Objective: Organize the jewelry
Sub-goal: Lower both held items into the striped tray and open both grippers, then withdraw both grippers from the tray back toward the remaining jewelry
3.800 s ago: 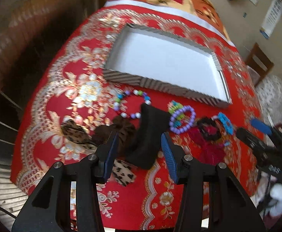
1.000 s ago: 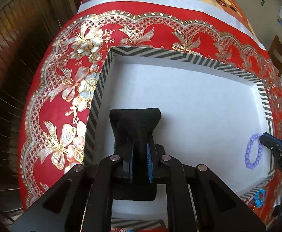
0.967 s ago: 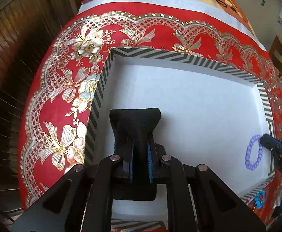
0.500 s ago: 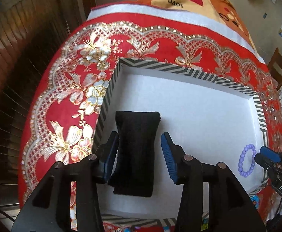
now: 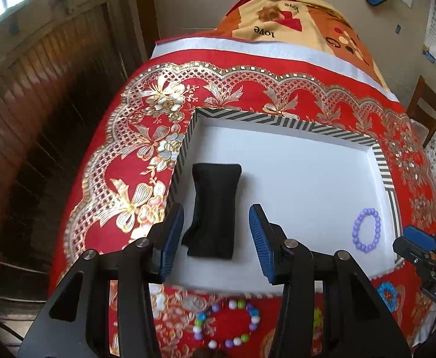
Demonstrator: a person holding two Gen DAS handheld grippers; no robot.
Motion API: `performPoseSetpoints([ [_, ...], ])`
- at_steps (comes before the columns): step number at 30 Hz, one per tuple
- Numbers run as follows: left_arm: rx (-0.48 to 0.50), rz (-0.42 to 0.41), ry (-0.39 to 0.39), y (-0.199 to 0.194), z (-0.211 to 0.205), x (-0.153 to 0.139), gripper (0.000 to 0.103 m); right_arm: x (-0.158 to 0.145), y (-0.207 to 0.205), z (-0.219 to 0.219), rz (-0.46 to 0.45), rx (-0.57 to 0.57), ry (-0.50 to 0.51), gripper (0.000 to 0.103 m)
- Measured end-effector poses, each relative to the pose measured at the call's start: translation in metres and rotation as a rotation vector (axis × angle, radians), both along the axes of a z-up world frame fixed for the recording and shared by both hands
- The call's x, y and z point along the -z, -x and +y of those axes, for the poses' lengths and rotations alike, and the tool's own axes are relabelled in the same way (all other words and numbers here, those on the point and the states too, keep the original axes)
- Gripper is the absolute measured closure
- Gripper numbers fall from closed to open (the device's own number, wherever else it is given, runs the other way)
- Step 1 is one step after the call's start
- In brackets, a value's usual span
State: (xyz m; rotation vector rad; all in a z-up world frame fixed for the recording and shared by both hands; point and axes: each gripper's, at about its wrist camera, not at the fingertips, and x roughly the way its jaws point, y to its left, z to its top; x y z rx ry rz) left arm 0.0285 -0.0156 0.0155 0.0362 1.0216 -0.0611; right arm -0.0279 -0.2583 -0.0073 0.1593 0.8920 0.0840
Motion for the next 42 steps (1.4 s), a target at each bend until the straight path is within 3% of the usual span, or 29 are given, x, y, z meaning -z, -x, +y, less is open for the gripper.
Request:
performPoseSetpoints([
  [26,-0.018,-0.063,-0.037,0.126,-0.007,-0.018,0.058,0.005,0.108,0.011,-0.002,-0.002,0.015,0.061],
  [42,-0.02,-0.061,-0.006,0.162,-0.009,-0.019,0.058,0.007,0.144,0.019,-0.001,-0.009,0.016,0.06],
])
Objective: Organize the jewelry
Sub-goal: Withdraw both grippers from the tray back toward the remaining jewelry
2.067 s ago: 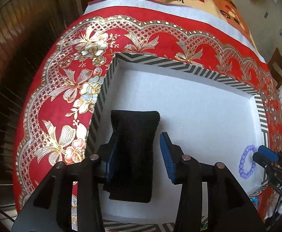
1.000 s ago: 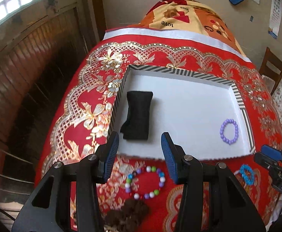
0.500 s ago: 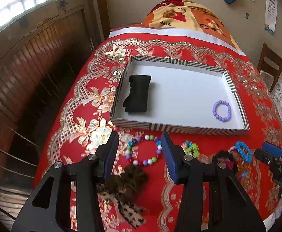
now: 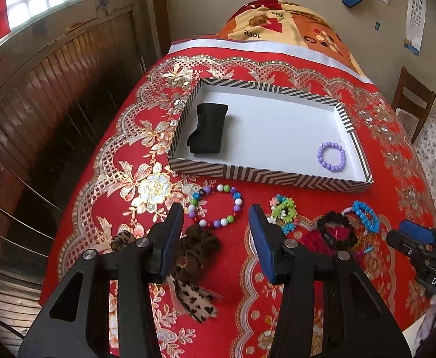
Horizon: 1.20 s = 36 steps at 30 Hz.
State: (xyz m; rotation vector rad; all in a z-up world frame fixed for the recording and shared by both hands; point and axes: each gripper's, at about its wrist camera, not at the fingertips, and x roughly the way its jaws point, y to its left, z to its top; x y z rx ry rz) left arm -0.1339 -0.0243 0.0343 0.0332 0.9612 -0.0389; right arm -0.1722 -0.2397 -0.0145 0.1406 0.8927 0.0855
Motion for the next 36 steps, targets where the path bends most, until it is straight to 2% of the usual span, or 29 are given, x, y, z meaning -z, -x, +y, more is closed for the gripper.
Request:
performPoseSetpoints([
  [26,-0.038,0.033,0.008,0.013,0.018,0.012,0.058,0.009,0.007,0.008,0.02,-0.013,0.0,0.056],
  [32,-0.063,0.058,0.048,0.012,0.037,0.012,0.058,0.011,0.005,0.009,0.026,-0.021,0.004,0.056],
  [36,-0.087,0.1,0.124,0.011,0.057,0.014,0.058,0.015,0.003,0.007,0.038,-0.017,0.001,0.056],
])
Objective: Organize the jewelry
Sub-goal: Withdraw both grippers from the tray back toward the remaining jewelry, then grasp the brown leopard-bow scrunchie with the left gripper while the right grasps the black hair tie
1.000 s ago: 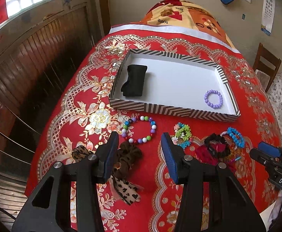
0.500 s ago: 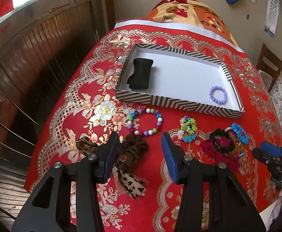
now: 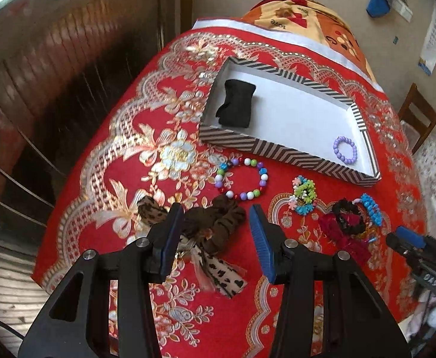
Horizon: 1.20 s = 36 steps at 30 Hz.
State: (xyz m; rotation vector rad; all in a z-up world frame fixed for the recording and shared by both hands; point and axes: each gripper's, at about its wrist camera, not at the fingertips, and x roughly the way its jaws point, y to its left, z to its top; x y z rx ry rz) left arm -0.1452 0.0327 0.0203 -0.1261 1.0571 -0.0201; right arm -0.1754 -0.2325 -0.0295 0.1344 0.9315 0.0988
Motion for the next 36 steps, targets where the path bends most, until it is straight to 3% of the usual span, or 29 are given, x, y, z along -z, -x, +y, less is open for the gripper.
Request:
performPoseSetpoints([
  [9,-0.046,0.089,0.143,0.003,0.024,0.017,0.058,0.007,-0.004,-0.001,0.011,-0.012,-0.017,0.056],
  [15,-0.062,0.141,0.185,-0.003,0.024,0.038,0.056,0.01,-0.018,-0.004,0.01,-0.018,-0.04,0.056],
  [21,-0.056,0.17,0.186,-0.014,0.022,0.054,0.053,0.015,-0.041,0.001,0.014,-0.04,-0.05,0.065],
  [28,-0.021,0.167,0.103,-0.028,0.012,0.064,0.053,0.029,-0.064,0.0,0.059,-0.054,-0.059,0.067],
  [32,0.014,0.156,0.07,-0.032,0.004,0.068,0.054,0.038,-0.072,0.002,0.085,-0.078,-0.054,0.075],
  [34,0.03,0.153,0.067,-0.033,0.001,0.07,0.061,0.042,-0.073,0.002,0.095,-0.087,-0.057,0.082],
  [36,0.037,0.148,0.069,-0.034,-0.001,0.069,0.083,0.045,-0.074,0.004,0.098,-0.098,-0.047,0.09],
])
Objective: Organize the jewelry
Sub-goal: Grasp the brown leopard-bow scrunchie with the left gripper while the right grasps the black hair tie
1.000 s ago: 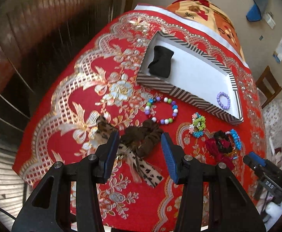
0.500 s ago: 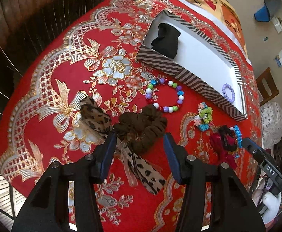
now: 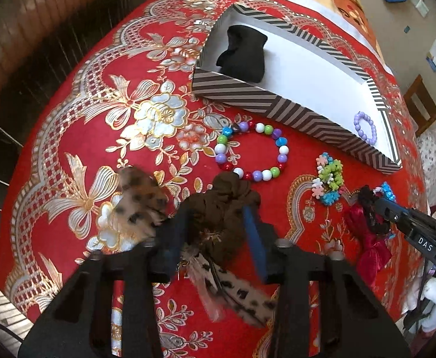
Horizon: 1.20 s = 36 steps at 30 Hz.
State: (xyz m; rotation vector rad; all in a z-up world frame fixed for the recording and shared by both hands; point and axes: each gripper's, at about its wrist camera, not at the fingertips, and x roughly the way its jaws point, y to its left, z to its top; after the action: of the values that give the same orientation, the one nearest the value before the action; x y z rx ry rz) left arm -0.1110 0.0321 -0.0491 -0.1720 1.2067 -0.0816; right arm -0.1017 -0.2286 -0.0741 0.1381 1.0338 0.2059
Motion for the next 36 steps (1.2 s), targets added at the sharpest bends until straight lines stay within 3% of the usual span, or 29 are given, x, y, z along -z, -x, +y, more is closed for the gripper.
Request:
performPoseSetpoints([
  [2,-0.003,-0.002,0.012,-0.002,0.002,-0.005,0.09,-0.002,0.002,-0.001,-0.006,-0.005,-0.004,0.095],
  [8,0.0,-0.028,0.055,-0.001,0.008,-0.029,0.096,-0.037,0.018,-0.009,-0.094,-0.014,-0.063,0.096],
  [17,0.031,-0.103,0.061,0.002,0.003,-0.068,0.097,-0.077,0.03,-0.014,-0.183,-0.013,-0.094,0.096],
  [22,0.108,-0.094,0.02,0.0,-0.008,-0.069,0.096,-0.096,0.032,-0.015,-0.222,-0.018,-0.099,0.096],
  [23,0.129,-0.079,0.023,0.0,-0.01,-0.064,0.09,-0.097,0.032,-0.015,-0.225,-0.018,-0.098,0.096],
  [24,0.146,-0.059,0.022,0.001,-0.013,-0.058,0.07,-0.098,0.033,-0.015,-0.227,-0.018,-0.097,0.096],
  [26,0.159,-0.034,0.003,0.003,-0.018,-0.045,0.043,-0.097,0.033,-0.015,-0.226,-0.02,-0.097,0.096],
  [27,0.162,-0.033,-0.018,0.004,-0.019,-0.039,0.043,-0.096,0.032,-0.015,-0.222,-0.021,-0.098,0.096],
  [32,0.158,0.023,-0.1,-0.006,-0.023,0.0,0.043,-0.087,0.029,-0.017,-0.194,-0.019,-0.102,0.096],
  [34,0.156,0.019,-0.113,-0.008,-0.024,0.005,0.055,-0.084,0.028,-0.016,-0.185,-0.019,-0.102,0.096],
  [35,0.145,0.01,-0.118,-0.009,-0.022,0.006,0.074,-0.084,0.028,-0.016,-0.183,-0.02,-0.1,0.096],
  [36,0.137,0.011,-0.113,-0.009,-0.02,0.005,0.08,-0.083,0.028,-0.016,-0.183,-0.021,-0.099,0.096],
])
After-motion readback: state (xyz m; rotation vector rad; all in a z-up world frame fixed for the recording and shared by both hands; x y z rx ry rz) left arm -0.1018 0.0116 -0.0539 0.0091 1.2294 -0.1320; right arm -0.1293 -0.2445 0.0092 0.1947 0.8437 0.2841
